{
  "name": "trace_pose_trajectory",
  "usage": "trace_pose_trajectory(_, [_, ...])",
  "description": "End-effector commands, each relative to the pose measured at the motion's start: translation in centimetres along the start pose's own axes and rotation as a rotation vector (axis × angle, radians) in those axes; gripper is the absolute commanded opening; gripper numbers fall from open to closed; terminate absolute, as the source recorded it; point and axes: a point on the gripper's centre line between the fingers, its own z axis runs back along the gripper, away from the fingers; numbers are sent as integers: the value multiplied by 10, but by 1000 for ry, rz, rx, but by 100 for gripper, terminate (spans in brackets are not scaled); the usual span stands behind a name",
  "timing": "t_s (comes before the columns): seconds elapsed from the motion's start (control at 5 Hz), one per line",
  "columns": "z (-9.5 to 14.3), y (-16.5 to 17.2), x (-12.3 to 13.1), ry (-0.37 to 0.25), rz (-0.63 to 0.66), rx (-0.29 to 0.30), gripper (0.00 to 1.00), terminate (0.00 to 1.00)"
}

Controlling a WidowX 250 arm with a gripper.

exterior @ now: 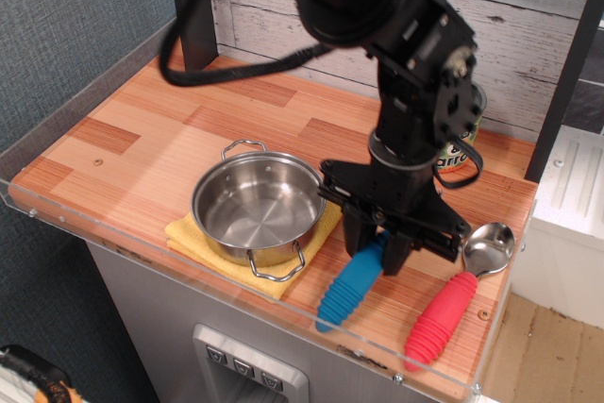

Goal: Move the blue fork to the left side of the pot

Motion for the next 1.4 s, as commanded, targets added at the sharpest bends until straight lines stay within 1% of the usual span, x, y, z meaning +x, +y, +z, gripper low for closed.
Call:
trace_pose_trajectory(0.0, [51, 14, 10, -128, 55, -40, 0, 0])
trace_pose_trajectory(0.2, [67, 30, 18, -140, 102, -79, 0, 0])
trace_pose_trajectory(0.4, [78, 49, 21, -120, 132, -79, 0, 0])
trace_pose_trajectory(0.6, [81, 84, 16, -41, 174, -5, 0, 0])
trace_pose_trajectory(0.8, [74, 123, 7, 39, 218, 38, 0, 0])
trace_pose_trajectory(1.0, [69, 152, -2, 40, 271, 54, 0, 0])
trace_pose_trajectory(1.2, [54, 175, 1, 36, 256, 67, 0, 0])
